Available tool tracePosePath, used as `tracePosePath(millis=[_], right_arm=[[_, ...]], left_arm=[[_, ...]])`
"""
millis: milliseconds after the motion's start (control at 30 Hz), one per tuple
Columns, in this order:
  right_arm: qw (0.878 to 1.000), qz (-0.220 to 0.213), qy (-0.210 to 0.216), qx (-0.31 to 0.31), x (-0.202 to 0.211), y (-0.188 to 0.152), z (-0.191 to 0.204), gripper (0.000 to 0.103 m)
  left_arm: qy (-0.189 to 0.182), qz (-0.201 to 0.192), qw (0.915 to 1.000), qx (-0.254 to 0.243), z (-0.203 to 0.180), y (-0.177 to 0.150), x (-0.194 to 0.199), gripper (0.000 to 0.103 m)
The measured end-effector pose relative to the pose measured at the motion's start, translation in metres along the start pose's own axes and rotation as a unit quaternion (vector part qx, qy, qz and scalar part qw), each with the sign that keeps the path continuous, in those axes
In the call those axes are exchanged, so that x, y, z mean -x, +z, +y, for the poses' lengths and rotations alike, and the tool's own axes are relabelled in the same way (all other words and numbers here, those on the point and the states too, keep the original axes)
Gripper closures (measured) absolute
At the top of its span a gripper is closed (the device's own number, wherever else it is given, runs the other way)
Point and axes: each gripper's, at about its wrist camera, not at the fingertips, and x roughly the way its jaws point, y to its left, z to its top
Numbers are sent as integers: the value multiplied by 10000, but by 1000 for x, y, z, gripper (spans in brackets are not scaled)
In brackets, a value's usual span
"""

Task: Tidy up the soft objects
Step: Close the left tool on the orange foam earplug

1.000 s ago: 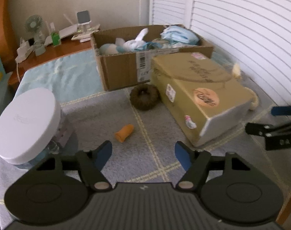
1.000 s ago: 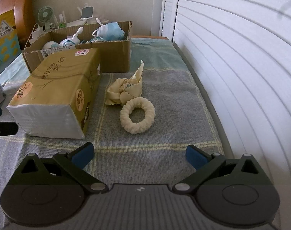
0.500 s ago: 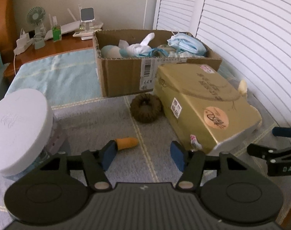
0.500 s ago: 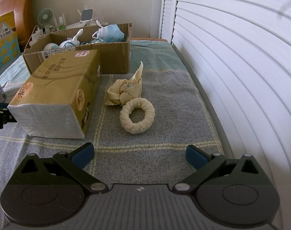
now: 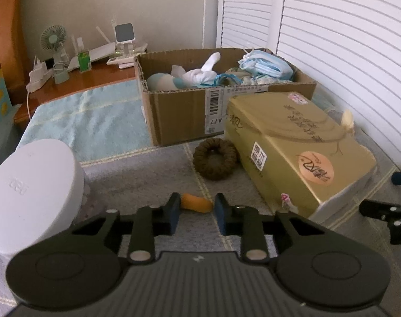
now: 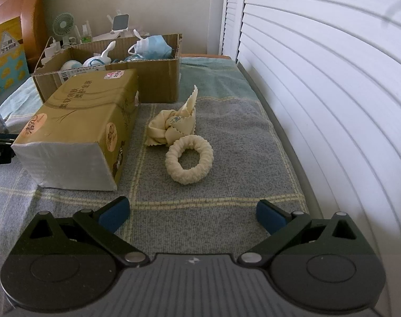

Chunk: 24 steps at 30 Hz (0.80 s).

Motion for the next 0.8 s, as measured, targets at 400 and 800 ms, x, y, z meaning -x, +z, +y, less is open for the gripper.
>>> tracePosePath(millis=[400, 800], right_arm=[[9995, -104, 242, 184, 3, -4, -4, 0], [9998, -85, 145, 88, 4, -5, -1, 0]], left_arm=[[-30, -8, 10000, 15, 2, 0, 0, 78], [-35, -12, 10000, 29, 2, 0, 0, 78]])
